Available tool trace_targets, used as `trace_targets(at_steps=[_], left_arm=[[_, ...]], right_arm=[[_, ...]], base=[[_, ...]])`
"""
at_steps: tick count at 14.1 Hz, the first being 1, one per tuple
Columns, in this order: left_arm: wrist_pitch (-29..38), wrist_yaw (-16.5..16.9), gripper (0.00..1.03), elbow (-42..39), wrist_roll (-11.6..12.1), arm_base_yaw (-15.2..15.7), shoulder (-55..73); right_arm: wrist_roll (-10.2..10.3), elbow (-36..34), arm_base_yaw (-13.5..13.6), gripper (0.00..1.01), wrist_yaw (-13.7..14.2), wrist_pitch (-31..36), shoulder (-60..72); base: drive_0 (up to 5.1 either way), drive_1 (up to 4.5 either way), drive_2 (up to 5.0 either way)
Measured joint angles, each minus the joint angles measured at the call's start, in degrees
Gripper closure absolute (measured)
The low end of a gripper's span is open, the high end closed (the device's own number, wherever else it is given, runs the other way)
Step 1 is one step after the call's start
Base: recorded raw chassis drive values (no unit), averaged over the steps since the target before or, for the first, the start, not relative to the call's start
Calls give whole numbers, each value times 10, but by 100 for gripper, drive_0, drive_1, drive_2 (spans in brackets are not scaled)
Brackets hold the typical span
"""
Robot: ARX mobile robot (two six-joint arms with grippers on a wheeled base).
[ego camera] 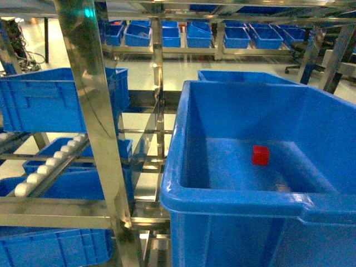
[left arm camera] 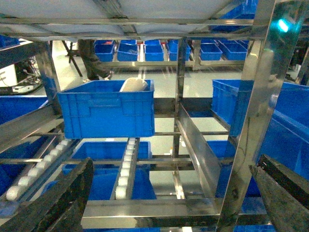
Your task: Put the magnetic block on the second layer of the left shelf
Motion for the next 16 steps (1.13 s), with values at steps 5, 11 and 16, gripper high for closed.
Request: trace_targets(at_steps=[5, 11, 16], left_arm=[[0, 0, 5, 0, 0, 0, 0], [0, 0, 5, 0, 0, 0, 0], [0, 0, 5, 0, 0, 0, 0]], right_arm=[[0, 0, 0, 99, 0, -113, -103], [0, 0, 0, 52, 0, -110, -103], [0, 0, 0, 4, 0, -110, -103]], base=[[0, 0, 0], [0, 0, 0], [0, 0, 0]])
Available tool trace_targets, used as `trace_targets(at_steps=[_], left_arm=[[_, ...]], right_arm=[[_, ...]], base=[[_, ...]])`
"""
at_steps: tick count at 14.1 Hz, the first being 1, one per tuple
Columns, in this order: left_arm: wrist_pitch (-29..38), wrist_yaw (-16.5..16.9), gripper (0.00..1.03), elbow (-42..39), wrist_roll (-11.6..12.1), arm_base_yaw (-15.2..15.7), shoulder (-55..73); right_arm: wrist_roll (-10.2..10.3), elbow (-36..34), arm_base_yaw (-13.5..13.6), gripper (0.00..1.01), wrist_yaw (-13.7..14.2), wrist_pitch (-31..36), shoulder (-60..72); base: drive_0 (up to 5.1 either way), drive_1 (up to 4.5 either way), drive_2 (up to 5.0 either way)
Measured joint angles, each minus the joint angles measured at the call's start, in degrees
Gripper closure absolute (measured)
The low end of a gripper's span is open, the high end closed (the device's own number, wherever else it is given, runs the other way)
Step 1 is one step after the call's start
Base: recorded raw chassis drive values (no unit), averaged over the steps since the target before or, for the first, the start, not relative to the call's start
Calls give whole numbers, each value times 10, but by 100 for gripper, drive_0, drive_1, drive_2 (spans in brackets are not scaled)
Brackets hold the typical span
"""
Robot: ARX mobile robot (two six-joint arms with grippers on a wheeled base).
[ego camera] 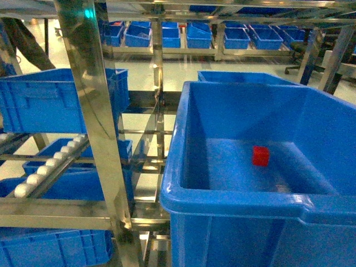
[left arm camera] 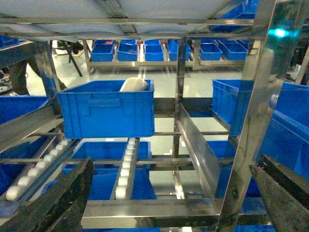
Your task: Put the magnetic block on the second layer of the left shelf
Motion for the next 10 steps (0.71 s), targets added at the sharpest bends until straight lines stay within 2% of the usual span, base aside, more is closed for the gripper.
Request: trace_targets(at_steps=[10], left_arm=[[0, 0, 5, 0, 0, 0, 0]], right_arm=[[0, 0, 0, 3, 0, 0, 0]], base=[[0, 0, 0]])
